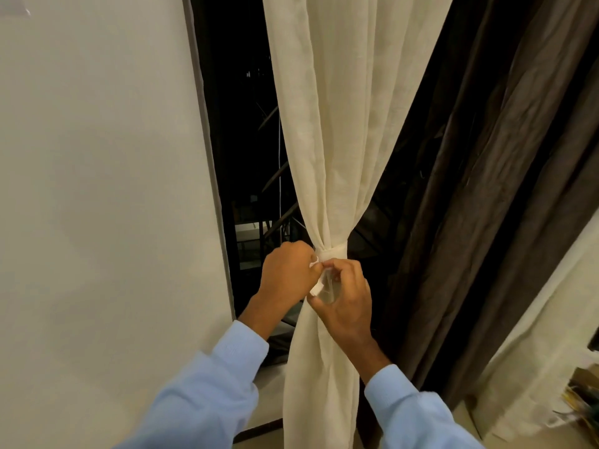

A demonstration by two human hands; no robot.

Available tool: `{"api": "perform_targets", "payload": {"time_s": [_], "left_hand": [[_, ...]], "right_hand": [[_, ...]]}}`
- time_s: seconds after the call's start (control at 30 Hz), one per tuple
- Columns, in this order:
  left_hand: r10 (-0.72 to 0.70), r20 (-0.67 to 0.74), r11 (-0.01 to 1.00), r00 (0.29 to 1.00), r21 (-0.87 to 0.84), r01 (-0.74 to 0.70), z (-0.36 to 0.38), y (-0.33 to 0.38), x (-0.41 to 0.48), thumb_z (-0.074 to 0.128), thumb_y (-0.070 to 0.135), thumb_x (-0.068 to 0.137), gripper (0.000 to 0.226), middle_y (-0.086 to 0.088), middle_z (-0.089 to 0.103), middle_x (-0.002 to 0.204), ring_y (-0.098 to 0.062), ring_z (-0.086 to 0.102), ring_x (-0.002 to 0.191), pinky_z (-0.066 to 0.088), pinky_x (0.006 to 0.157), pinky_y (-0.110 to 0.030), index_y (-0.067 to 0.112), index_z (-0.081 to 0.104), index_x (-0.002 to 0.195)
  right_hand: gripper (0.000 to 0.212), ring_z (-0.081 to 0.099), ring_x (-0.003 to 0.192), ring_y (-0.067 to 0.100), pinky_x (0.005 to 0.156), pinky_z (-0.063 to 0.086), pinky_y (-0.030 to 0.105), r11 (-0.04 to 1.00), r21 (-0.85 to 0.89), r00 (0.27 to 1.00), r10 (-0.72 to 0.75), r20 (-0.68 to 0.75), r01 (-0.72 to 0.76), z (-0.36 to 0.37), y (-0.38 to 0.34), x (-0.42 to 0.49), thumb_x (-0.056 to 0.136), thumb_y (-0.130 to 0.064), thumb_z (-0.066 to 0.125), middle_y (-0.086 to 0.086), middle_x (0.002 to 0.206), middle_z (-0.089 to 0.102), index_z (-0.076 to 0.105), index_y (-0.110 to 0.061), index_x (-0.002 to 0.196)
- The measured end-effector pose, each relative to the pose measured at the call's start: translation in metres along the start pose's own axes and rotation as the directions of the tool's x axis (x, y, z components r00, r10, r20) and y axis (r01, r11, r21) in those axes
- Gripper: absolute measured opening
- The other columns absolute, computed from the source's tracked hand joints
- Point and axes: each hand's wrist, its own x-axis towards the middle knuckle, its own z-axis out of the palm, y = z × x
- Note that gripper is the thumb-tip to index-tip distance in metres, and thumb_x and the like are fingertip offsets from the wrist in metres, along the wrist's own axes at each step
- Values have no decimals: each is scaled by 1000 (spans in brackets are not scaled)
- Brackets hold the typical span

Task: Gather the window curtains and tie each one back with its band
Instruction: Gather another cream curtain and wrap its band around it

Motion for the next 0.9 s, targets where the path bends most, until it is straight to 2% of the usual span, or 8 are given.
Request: {"api": "perform_targets", "payload": {"time_s": [0.07,0.17,0.27,0.4,0.5,0.63,0.77,0.9], "left_hand": [[-18,46,985,999,-168,26,-3,-1,1,63,26,84,28,-7,64,59,-19,57,48,49,47,-33,5,67,66],[-6,29,934,1000,-356,16,-9,-3,0,58,21,86,27,-1,66,55,-13,58,41,55,51,-37,7,68,65],[98,-141,936,985,-323,-139,-14,-5,5,61,28,89,20,9,65,63,-5,56,50,48,53,-21,17,70,75],[321,-31,917,946,-240,-319,-14,-11,13,63,24,89,13,18,62,88,4,55,71,40,66,-7,29,69,99],[357,7,926,934,-136,-353,-11,-13,17,61,29,89,24,16,62,81,0,54,69,32,60,-5,38,62,110],[332,43,935,942,-146,-323,-8,-9,21,62,33,87,33,11,56,67,-2,52,64,33,58,-9,39,58,119],[267,43,955,963,-141,-259,-5,-5,26,64,35,83,21,19,43,60,0,47,60,30,55,-13,35,62,104],[260,55,965,964,-54,-257,-2,-4,30,62,39,85,12,18,54,74,-2,48,67,28,56,-12,31,67,92]], "right_hand": [[37,61,95,11,81,57,40,997,77,998,18,-52,-14,-3,1,2,79,-23,81,-4,108,60,64,-15,110],[19,63,93,8,80,59,35,990,138,994,-5,-113,20,-9,1,5,89,-27,65,-4,103,65,68,-14,102],[14,63,93,7,80,60,33,989,146,993,2,-117,15,-9,3,5,90,-18,65,-4,103,64,67,-14,104],[20,57,103,13,89,54,37,991,133,994,-10,-110,25,-9,8,5,91,-12,63,-4,111,58,67,-12,110],[20,50,114,10,99,45,35,991,119,997,-63,-51,69,-13,10,8,94,-16,58,-4,118,57,66,-16,112],[25,49,120,9,105,37,30,984,145,994,-109,14,106,-21,11,12,97,-28,47,-4,122,58,64,-24,115],[25,51,120,11,107,32,21,985,124,991,-123,53,116,-25,11,13,98,-30,46,-6,125,57,63,-27,116],[25,50,126,14,110,35,22,986,134,993,-109,42,103,-27,12,18,99,-28,47,-6,132,54,62,-25,119]]}}
